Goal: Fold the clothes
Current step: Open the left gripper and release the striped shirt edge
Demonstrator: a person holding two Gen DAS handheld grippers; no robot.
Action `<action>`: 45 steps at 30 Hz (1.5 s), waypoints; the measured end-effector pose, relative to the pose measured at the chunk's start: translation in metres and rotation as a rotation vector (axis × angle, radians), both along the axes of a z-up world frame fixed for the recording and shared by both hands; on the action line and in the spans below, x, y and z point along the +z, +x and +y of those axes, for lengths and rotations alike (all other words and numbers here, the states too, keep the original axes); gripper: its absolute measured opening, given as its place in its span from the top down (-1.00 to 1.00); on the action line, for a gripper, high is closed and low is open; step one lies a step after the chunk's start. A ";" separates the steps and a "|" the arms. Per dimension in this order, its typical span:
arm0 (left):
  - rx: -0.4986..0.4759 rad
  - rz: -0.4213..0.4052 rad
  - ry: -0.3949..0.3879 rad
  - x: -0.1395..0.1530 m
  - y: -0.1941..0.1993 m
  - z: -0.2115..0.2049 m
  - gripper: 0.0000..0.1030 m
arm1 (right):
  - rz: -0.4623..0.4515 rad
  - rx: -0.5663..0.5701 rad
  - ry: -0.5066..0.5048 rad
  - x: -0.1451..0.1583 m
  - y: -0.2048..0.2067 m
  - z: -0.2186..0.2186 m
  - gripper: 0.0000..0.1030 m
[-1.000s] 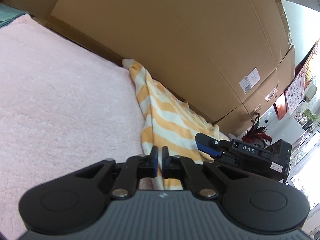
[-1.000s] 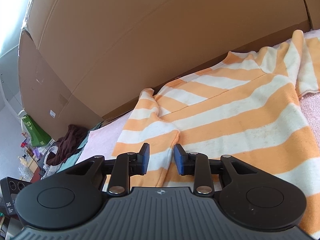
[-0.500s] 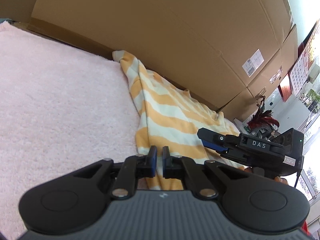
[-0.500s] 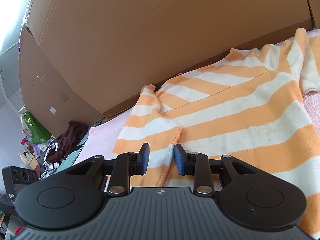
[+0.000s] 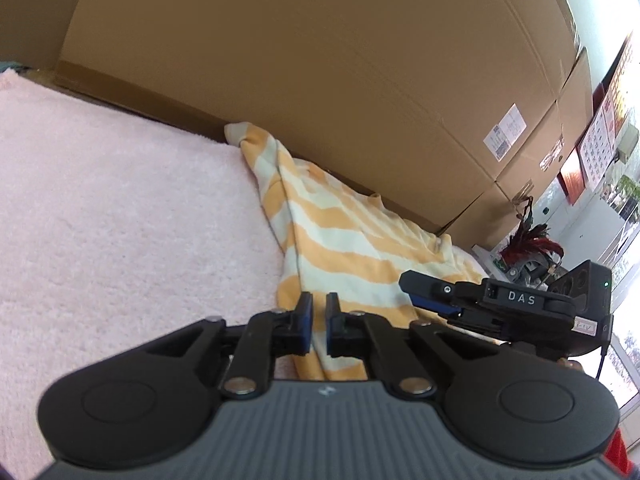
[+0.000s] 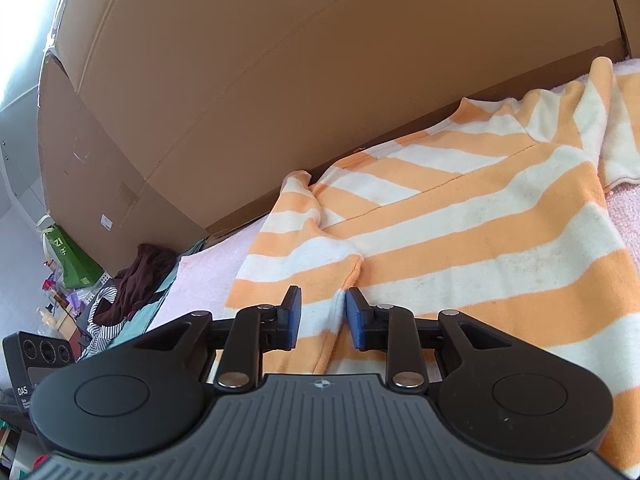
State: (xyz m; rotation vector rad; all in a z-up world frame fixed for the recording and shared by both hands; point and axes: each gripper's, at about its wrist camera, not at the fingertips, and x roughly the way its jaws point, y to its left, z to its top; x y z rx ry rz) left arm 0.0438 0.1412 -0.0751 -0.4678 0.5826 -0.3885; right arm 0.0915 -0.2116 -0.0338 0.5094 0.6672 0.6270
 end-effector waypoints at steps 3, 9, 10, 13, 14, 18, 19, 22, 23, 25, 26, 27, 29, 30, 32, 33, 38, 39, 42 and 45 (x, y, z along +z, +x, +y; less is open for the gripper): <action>-0.005 0.001 0.002 -0.002 0.003 -0.001 1.00 | -0.001 0.002 -0.001 0.000 0.000 0.000 0.44; 0.053 -0.060 -0.039 0.000 -0.012 0.008 1.00 | -0.006 0.005 0.000 0.000 0.000 0.001 0.44; 0.054 -0.058 -0.041 0.000 -0.012 0.008 1.00 | -0.007 0.005 0.000 0.001 0.000 0.001 0.44; 0.045 -0.044 -0.038 -0.001 -0.011 0.007 1.00 | -0.009 0.004 0.001 0.001 0.000 0.001 0.44; 0.042 -0.039 -0.037 -0.001 -0.011 0.007 1.00 | -0.009 0.004 0.001 0.001 0.000 0.001 0.44; 0.030 -0.021 -0.033 -0.003 -0.010 0.006 1.00 | 0.002 0.000 0.000 0.000 0.002 0.001 0.44; 0.027 -0.016 -0.032 -0.003 -0.010 0.006 1.00 | 0.004 -0.002 0.001 0.000 0.002 0.000 0.44; 0.018 -0.002 -0.030 -0.004 -0.010 0.006 1.00 | 0.002 -0.001 0.001 0.000 0.002 0.000 0.43; 0.015 0.002 -0.029 -0.004 -0.009 0.005 1.00 | 0.000 0.000 0.001 0.000 0.001 0.000 0.42; 0.015 -0.002 -0.029 -0.004 -0.011 0.006 1.00 | -0.002 0.001 0.000 0.000 0.001 0.000 0.42; 0.021 -0.015 -0.032 -0.003 -0.013 0.006 1.00 | -0.003 0.002 0.000 0.000 0.001 0.001 0.42; 0.027 -0.029 -0.034 -0.002 -0.015 0.007 1.00 | -0.004 0.002 0.000 0.000 0.001 0.001 0.42; 0.038 -0.055 -0.039 -0.001 -0.019 0.008 1.00 | -0.005 0.003 -0.001 0.001 0.001 0.001 0.42; 0.054 -0.063 -0.049 -0.001 -0.021 0.011 1.00 | -0.007 0.004 -0.001 0.001 0.001 0.001 0.42; 0.089 -0.071 -0.074 -0.002 -0.024 0.017 1.00 | -0.012 0.008 0.000 0.001 0.000 0.001 0.42; 0.097 -0.067 -0.080 -0.003 -0.024 0.018 1.00 | -0.015 0.012 0.000 0.002 0.000 0.001 0.40; 0.028 -0.004 -0.049 -0.005 -0.017 0.010 1.00 | -0.016 0.012 0.001 0.002 0.000 0.002 0.39; 0.020 0.008 -0.034 -0.005 -0.016 0.008 0.90 | -0.015 0.009 0.002 0.001 0.000 0.001 0.39; -0.003 0.014 0.003 -0.004 -0.012 0.000 0.84 | -0.012 0.005 0.004 0.001 0.000 0.001 0.49; 0.000 0.011 0.046 -0.002 -0.013 -0.007 1.00 | -0.020 0.014 -0.014 0.002 0.000 0.004 0.93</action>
